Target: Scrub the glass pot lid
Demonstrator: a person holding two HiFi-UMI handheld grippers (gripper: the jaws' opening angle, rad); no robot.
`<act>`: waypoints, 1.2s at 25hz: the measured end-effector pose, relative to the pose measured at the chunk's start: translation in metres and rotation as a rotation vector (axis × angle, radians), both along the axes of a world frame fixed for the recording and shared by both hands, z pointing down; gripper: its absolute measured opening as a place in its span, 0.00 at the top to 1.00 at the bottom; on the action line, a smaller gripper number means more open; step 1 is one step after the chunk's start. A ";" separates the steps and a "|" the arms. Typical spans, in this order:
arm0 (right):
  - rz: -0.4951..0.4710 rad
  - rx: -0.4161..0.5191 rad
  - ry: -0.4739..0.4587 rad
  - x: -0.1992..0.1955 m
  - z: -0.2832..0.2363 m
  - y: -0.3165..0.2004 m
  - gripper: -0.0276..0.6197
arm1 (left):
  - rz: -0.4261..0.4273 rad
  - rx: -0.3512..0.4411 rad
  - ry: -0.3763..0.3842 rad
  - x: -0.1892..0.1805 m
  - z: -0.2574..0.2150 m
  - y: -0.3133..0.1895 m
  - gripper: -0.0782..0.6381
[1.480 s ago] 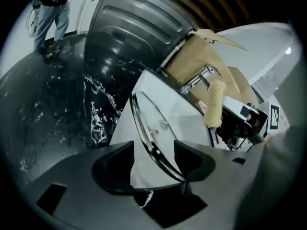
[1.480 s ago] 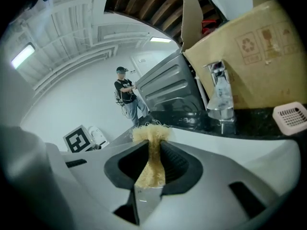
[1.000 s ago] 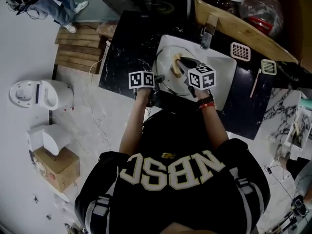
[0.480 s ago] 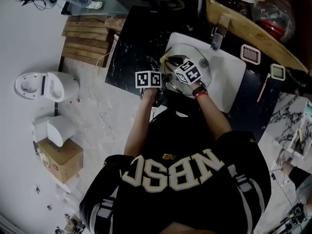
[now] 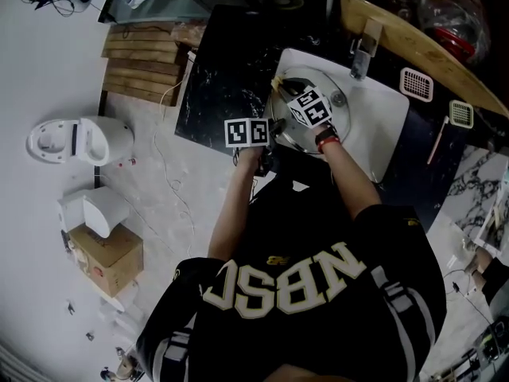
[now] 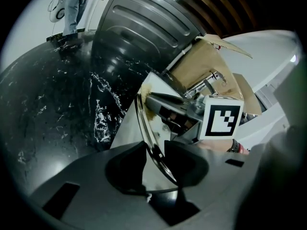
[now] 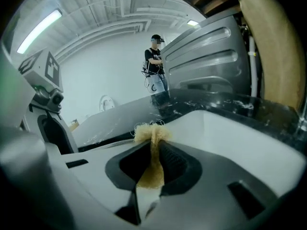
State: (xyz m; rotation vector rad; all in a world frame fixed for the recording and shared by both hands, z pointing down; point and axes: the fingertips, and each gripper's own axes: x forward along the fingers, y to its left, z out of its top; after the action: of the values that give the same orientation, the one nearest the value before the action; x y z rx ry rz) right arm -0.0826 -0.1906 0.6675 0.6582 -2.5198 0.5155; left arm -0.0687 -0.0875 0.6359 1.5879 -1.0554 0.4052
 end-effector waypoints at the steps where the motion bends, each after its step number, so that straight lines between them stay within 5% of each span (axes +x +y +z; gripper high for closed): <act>1: 0.018 -0.001 0.008 0.003 0.004 -0.005 0.87 | 0.002 -0.002 0.002 0.000 0.000 0.000 0.71; 8: 0.104 0.009 0.122 0.027 0.033 -0.040 0.87 | 0.009 -0.003 0.006 0.000 -0.002 0.001 0.71; 17: 0.080 0.089 0.426 0.075 0.068 -0.063 0.87 | 0.031 0.004 0.013 0.001 -0.003 0.001 0.71; 24: 0.044 0.051 0.625 0.137 0.101 -0.054 0.88 | 0.045 0.017 0.018 0.002 -0.004 0.002 0.70; 30: 0.012 -0.059 0.688 0.173 0.113 -0.031 0.88 | 0.052 0.025 0.016 0.002 -0.004 0.002 0.70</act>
State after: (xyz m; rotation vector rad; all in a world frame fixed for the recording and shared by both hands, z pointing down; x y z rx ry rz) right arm 0.0907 -0.2221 0.7806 0.6847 -1.8489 0.2950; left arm -0.0667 -0.0860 0.6321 1.6411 -1.0123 0.4150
